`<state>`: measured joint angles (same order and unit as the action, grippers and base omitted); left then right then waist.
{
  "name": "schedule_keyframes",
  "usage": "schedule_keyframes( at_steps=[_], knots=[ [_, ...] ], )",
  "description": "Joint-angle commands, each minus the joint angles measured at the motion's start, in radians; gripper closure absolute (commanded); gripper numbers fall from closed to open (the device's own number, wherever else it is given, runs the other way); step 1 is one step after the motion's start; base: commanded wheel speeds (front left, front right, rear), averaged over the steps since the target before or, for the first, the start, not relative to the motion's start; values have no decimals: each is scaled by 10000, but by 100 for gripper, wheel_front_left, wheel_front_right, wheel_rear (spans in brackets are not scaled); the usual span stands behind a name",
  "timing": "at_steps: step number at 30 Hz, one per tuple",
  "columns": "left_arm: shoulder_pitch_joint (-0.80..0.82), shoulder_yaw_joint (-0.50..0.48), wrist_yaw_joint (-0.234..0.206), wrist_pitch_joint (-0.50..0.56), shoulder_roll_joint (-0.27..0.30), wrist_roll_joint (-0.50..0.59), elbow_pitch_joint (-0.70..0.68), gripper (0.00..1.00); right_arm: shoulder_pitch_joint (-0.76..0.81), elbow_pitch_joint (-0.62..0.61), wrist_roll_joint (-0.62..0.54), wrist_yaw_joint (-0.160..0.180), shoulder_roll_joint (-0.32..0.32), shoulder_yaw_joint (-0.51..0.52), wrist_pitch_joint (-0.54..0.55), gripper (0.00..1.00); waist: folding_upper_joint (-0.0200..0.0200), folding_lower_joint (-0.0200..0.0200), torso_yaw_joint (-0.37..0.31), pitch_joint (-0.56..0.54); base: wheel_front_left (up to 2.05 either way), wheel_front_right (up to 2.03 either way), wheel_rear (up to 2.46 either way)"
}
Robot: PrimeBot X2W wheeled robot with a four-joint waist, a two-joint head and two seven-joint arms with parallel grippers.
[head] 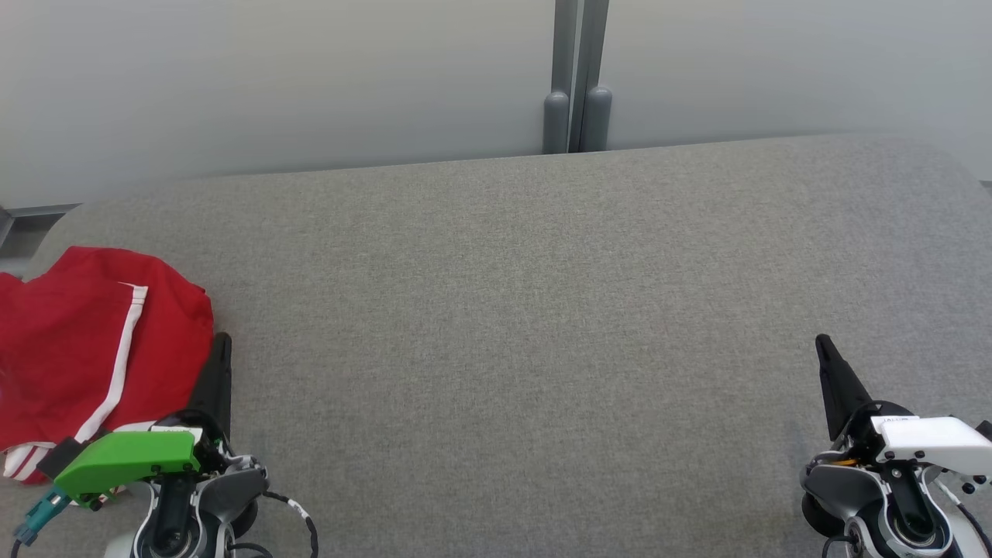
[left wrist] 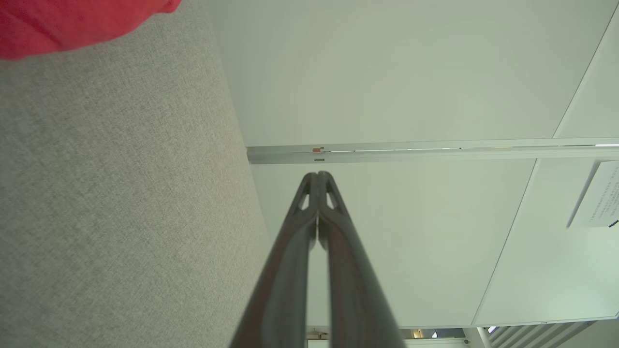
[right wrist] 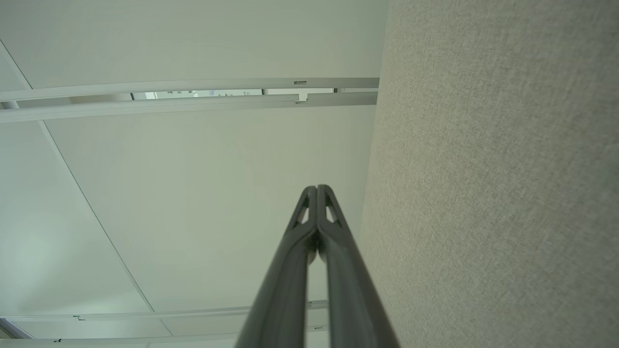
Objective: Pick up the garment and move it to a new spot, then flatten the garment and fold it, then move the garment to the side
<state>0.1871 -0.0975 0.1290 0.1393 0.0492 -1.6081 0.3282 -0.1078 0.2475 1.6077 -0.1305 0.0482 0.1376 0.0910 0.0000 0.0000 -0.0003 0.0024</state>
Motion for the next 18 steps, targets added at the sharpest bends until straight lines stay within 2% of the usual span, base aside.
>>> schedule_keyframes(
  at_steps=[1, 18],
  knots=[
    [125, -25, 49, -19, 10, 21, -12, 100, -63, -40, 45, -4, 43, 5, 25, 100, 0, 0, 0, 0, 0, 0, 0],
    [126, -25, 49, -19, 10, 22, -12, 100, -63, -40, 45, -4, 43, 5, 25, 100, 0, 0, 0, 0, 0, 0, 0]
  ],
)
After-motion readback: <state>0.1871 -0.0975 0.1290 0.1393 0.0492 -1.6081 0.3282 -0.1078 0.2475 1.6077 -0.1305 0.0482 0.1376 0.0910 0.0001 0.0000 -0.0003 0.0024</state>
